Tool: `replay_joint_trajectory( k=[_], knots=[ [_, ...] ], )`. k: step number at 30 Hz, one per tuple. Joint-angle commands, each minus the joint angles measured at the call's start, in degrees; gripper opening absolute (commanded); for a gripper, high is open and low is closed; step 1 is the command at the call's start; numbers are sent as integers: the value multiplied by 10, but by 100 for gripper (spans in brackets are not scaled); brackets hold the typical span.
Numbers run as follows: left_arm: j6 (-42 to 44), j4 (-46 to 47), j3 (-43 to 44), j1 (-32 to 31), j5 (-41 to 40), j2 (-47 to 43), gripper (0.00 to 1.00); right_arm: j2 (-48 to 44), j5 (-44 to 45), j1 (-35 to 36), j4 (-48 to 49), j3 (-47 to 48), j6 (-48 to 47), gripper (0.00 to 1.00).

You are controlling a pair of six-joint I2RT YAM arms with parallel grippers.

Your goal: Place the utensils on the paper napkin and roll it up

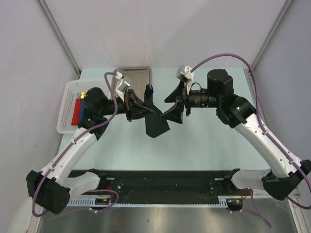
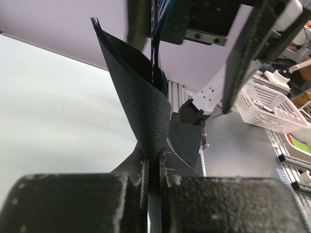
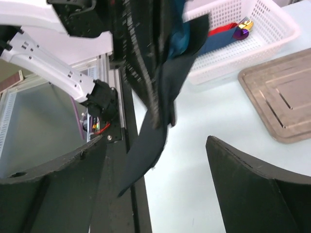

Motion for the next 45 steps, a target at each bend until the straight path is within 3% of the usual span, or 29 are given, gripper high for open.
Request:
replay_joint_trajectory(
  k=[1,2,5,13,15,16,18,19,20,30,37,45],
  knots=[
    [-5,30,32,7,-9,-8,0,-37,0,1,-61,-12,-33,86],
    [-4,31,34,7,-8,-7,0,-41,-10,2,-64,-18,-33,78],
    [1,30,39,7,-8,-4,0,-41,-24,6,-78,-25,-27,69],
    [-17,49,48,7,6,4,0,-26,-28,8,-111,-40,-27,58],
    [-22,55,47,7,5,4,0,-20,-37,4,-115,-40,-32,45],
    [-26,57,47,7,10,5,0,-18,-40,2,-118,-40,-34,31],
    [-29,63,47,7,15,4,0,-14,-52,-11,-114,-38,-32,19],
    [-36,64,46,7,15,4,0,-15,-56,-17,-111,-39,-32,5],
    [-39,72,44,7,21,4,0,-15,-64,-21,-106,-38,-32,0],
    [-142,155,30,-9,58,0,0,21,-122,-68,-95,-42,-120,0],
    [-176,189,33,-47,42,6,0,47,-141,-30,-64,-48,-163,0],
    [-195,223,34,-72,25,19,0,58,-137,19,47,-71,-127,0]
  ],
)
